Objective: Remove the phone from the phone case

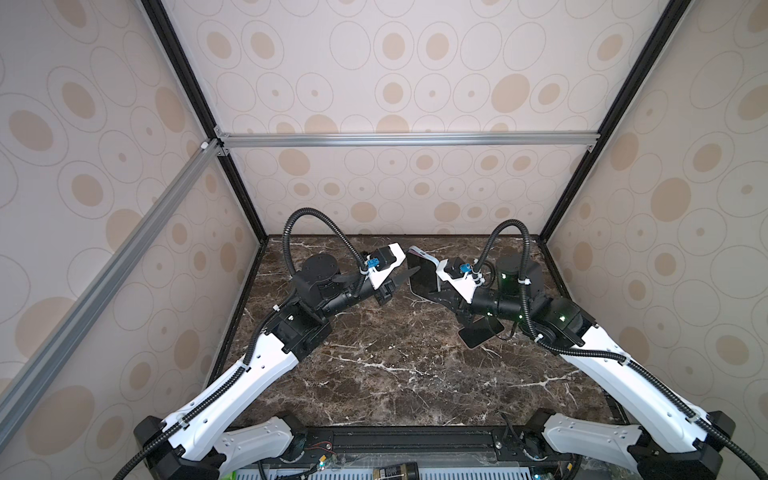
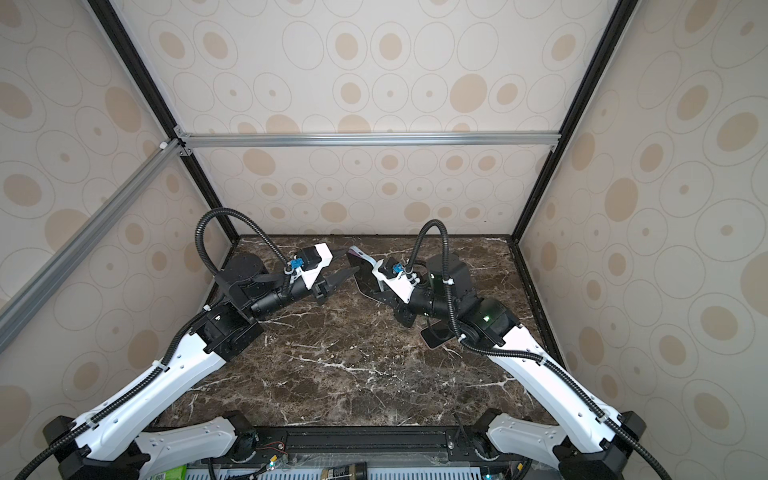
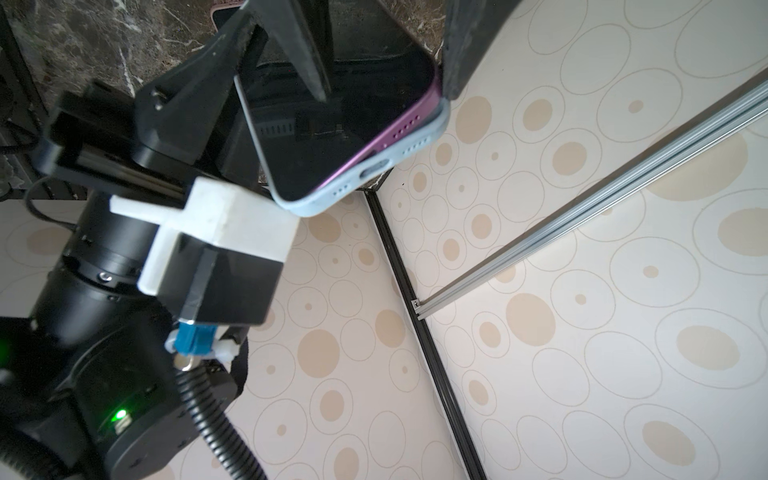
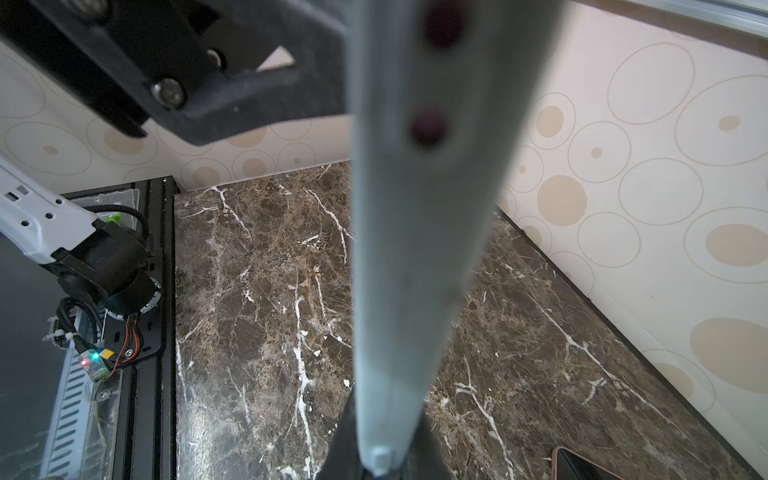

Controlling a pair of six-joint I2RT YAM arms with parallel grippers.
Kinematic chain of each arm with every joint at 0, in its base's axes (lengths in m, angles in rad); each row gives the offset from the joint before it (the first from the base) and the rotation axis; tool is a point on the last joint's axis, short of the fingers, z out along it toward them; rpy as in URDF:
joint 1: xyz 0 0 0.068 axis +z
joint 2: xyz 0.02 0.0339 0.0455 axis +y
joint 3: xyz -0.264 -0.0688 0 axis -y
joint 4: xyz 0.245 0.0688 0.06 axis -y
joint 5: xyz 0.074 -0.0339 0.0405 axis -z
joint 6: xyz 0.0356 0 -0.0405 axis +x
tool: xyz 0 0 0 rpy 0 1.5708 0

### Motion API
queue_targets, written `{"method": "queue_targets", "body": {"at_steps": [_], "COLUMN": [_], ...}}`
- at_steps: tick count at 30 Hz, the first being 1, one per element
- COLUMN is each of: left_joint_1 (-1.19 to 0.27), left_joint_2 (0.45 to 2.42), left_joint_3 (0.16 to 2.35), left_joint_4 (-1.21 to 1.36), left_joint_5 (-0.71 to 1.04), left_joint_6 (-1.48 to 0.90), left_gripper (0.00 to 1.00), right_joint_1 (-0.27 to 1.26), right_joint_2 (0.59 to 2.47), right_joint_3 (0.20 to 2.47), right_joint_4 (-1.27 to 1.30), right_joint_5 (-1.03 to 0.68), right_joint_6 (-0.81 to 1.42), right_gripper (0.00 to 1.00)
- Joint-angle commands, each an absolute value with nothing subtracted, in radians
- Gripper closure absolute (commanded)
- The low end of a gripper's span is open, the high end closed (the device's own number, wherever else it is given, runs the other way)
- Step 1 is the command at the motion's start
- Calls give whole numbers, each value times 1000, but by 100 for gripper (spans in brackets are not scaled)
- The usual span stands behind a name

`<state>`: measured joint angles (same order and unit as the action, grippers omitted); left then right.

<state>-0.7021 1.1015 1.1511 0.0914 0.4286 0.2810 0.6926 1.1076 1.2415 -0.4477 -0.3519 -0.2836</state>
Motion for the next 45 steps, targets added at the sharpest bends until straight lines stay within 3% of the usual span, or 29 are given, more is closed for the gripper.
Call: {"method": "queue_targets", "body": {"at_steps": [1, 14, 22, 45], "left_joint_1": [-737, -673, -612, -598], "left_joint_2": [1134, 1109, 1084, 1109], "left_joint_3": [1163, 1156, 1137, 1103], "left_joint_4": [8, 2, 42, 60], "left_joint_5": [636, 904, 1091, 1164], "left_joint_6": [304, 246, 172, 129], "left_gripper": [58, 61, 61, 66], "right_joint_1": [720, 718, 693, 675], "right_joint_2": [1108, 1041, 1015, 1055], "right_joint_3": [1282, 1282, 1315, 1263], "right_joint_4": [-339, -373, -441, -69], "right_joint_5": [-488, -449, -538, -780], "right_joint_6": [-376, -464, -515, -249], "right_gripper": [100, 100, 100, 100]}}
